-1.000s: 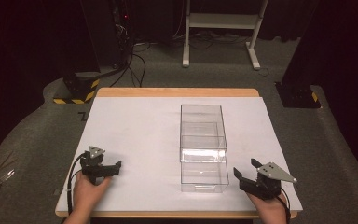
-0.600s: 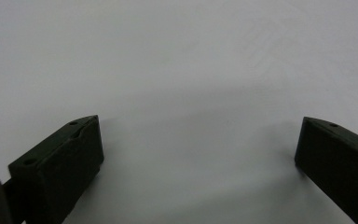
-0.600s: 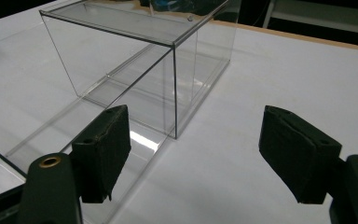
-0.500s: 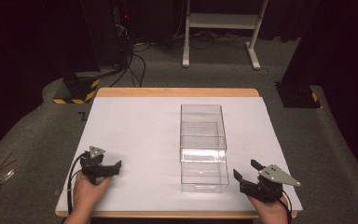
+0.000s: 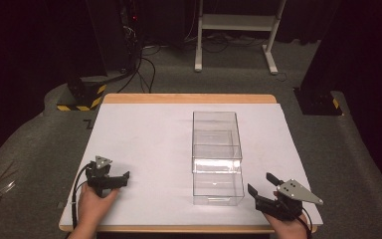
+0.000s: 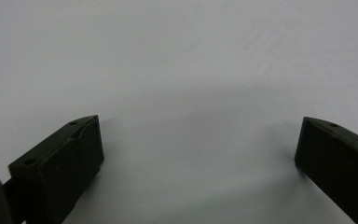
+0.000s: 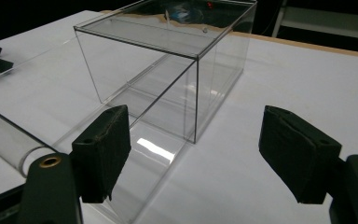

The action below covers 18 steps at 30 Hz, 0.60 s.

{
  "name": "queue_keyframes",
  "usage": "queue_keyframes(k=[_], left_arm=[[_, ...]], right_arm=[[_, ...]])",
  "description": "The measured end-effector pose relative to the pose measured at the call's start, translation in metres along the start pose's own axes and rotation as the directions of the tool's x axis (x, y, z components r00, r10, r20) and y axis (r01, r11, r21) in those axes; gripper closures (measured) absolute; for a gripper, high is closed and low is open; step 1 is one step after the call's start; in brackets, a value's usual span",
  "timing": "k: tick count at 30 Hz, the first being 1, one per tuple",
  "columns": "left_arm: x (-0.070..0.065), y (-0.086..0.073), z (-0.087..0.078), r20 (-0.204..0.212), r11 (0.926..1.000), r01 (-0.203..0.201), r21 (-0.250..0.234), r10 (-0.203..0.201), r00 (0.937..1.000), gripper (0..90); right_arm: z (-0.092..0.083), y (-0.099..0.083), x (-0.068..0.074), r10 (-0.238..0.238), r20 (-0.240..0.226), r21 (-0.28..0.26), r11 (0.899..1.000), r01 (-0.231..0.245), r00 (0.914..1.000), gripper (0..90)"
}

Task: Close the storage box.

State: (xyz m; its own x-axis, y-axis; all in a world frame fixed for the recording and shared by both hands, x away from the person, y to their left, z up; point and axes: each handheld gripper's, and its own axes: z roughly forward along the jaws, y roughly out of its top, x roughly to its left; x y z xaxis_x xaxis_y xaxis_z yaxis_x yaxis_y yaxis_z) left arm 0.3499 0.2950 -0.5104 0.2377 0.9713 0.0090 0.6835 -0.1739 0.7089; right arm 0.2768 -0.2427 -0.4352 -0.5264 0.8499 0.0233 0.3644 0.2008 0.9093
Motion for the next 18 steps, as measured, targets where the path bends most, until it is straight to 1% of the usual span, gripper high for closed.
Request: queue_keyframes(k=[6, 8, 13, 18], left_arm=[[0.0, 0.0, 0.0, 0.001, 1.0, 0.0, 0.0, 0.0, 1.0, 1.3], [0.0, 0.0, 0.0, 0.001, 1.0, 0.0, 0.001, 0.0, 1.0, 1.3], [0.0, 0.0, 0.0, 0.0, 1.0, 0.0, 0.0, 0.0, 1.0, 1.3], [0.0, 0.0, 0.0, 0.001, 1.0, 0.001, 0.0, -0.001, 1.0, 1.2]], right_arm=[[0.0, -0.001, 0.004, 0.009, -0.041, -0.002, 1.0, -0.01, 0.9991, 25.1], [0.0, -0.001, 0.005, 0.004, -0.045, -0.001, 1.0, -0.004, 0.999, 25.1], [0.0, -0.002, 0.007, 0.008, -0.057, -0.001, 1.0, -0.008, 0.9983, 25.1], [0.0, -0.002, 0.012, 0.005, -0.083, -0.002, 1.0, -0.005, 0.9965, 25.1]])
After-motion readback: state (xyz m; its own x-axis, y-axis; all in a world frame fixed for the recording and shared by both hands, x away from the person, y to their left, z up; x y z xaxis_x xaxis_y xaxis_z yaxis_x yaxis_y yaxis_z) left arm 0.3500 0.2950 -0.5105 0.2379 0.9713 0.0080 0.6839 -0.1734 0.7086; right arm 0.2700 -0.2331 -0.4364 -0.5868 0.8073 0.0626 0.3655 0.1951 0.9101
